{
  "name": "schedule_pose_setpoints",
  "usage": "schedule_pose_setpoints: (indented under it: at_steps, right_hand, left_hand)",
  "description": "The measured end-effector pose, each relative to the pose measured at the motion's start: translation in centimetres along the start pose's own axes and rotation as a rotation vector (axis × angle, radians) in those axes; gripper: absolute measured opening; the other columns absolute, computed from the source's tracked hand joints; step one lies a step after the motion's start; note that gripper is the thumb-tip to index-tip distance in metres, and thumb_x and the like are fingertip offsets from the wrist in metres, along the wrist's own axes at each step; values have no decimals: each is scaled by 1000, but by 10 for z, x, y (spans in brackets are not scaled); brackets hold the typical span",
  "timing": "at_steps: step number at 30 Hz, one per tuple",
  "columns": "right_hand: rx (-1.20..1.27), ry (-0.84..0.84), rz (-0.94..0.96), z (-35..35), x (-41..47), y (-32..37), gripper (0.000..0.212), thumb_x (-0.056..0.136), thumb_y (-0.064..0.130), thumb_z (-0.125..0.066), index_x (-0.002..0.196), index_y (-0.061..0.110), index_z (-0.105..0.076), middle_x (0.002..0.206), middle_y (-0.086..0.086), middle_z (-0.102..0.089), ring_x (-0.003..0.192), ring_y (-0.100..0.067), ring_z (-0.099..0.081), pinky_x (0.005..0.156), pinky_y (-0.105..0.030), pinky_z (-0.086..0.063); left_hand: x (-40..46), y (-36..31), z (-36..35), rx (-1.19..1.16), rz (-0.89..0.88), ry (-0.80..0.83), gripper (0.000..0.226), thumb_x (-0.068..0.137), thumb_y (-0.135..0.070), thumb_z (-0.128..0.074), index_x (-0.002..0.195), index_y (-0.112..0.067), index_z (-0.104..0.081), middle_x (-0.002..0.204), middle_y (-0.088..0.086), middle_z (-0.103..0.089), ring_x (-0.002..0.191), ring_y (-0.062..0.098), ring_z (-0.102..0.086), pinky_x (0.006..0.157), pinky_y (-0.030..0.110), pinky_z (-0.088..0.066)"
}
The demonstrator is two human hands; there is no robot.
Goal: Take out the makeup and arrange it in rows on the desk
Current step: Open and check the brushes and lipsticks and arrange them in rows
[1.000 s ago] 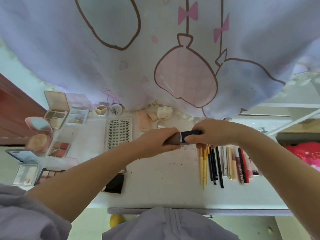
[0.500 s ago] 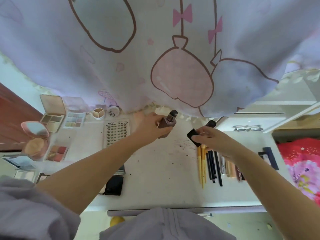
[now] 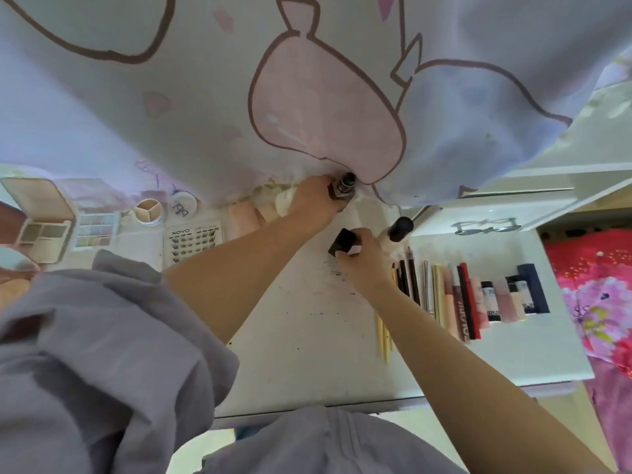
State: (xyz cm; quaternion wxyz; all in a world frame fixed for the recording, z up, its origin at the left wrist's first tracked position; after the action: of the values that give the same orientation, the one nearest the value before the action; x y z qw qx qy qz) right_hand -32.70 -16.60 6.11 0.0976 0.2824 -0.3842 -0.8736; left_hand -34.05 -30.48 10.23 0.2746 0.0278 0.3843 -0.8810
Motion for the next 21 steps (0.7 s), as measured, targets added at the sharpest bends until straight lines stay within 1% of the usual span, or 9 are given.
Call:
schedule_pose_setpoints:
  at_steps: [2,5,10,12,14,16,18,20,21]
  right_hand:
    - [-52,-17,-2,-9,13,1,45,86,15,-57,129,19,-44,123,-8,-51,98,-27,-58,79,-38,-52]
    - [-113,-23,3,-19,23,2,44,89,14,-52,131,18,-42,123,-10,-43,103,-29,-54,78,-35,-46]
    - [-109,-30,-5,-22,23,5,46,89,15,-52,134,15,-38,125,-11,-42,105,-29,-52,78,-31,-41]
    - [-127,24,-30,-18,18,7,54,90,20,-55,139,13,-33,131,-12,-41,111,-31,-50,85,-35,-43]
    - [-190,58,22,-4,6,12,50,91,23,-55,137,12,-39,128,-12,-48,110,-28,-54,90,-38,-47]
    - [-233,-4,170,25,-12,21,29,93,20,-51,121,13,-57,113,-7,-60,95,-21,-60,85,-35,-51]
    - [-283,-146,301,61,-32,28,20,95,19,-49,108,13,-63,98,-3,-65,82,-17,-61,76,-27,-50]
    - [-341,-282,340,92,-38,30,22,96,24,-48,113,14,-58,93,-3,-65,79,-18,-59,71,-26,-45]
    - [-399,-305,322,99,-34,28,27,97,28,-47,119,14,-53,93,-5,-64,81,-21,-59,71,-29,-44]
  left_hand:
    - [6,2,-2,27,10,6,10,83,-17,-61,89,-9,-61,83,8,-62,79,24,-57,63,26,-39]
    - [11,4,-4,121,27,8,24,84,-12,-60,107,-5,-58,103,12,-64,95,28,-60,68,29,-41]
    - [11,5,-6,178,0,38,26,85,-10,-58,110,-5,-58,104,14,-64,94,30,-61,67,30,-43]
    - [10,3,-2,151,-21,21,30,84,-13,-58,113,-5,-55,106,14,-61,95,30,-61,71,34,-47]
    - [2,1,6,106,-30,-39,34,86,-18,-59,115,-5,-48,108,12,-57,93,29,-59,74,38,-49]
    - [-16,2,13,20,-38,-129,28,88,-19,-56,111,-7,-45,100,9,-54,84,26,-56,70,38,-47]
    - [-41,7,6,-68,-54,-156,17,90,-17,-52,104,-8,-45,88,6,-52,73,22,-52,65,38,-46]
    - [-61,8,-17,-99,-86,-77,12,91,-13,-49,102,-9,-46,86,5,-50,70,19,-49,65,36,-45]
    - [-67,6,-33,-96,-103,-16,14,92,-12,-48,106,-10,-47,91,6,-51,74,18,-50,68,34,-46]
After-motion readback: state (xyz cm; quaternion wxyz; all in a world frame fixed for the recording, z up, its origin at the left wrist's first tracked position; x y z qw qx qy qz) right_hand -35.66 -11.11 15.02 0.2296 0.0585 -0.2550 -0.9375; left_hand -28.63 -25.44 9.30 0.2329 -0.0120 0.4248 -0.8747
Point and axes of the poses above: each hand's wrist, its own x-axis towards the middle knuckle, its own z-axis out of the back of the hand, y = z × x, the point moved 5 cm from there along x, towards the middle knuckle
